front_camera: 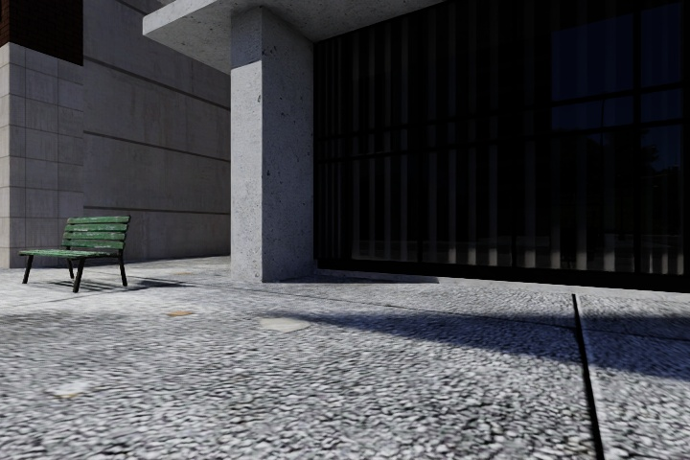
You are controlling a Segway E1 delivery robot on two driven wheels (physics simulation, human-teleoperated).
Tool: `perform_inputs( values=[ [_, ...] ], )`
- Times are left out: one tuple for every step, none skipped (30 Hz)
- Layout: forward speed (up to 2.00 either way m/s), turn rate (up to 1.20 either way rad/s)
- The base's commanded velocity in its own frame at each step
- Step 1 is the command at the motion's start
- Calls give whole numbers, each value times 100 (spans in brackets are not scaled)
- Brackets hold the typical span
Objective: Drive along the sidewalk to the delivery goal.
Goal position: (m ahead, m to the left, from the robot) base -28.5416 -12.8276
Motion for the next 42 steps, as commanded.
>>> perform_inputs(
  values=[
    [0,0],
    [0,0],
    [0,0],
    [0,0],
    [0,0],
    [0,0],
    [0,0],
    [0,0],
    [0,0],
    [0,0],
    [0,0],
    [0,0],
    [0,0],
    [0,0],
    [0,0],
    [0,0],
    [0,0],
    [0,0],
    [0,0],
    [0,0],
    [0,0],
    [0,0],
    [0,0],
    [0,0],
    [0,0],
    [0,0],
    [0,0],
    [0,0],
    [0,0],
    [0,0],
    [0,-31],
    [0,-79],
    [0,-79],
    [12,-87],
    [37,-89],
    [65,-89],
    [79,-90],
    [79,-90],
    [82,-90],
    [82,-90],
    [83,-90],
    [83,-90]
  ],
)
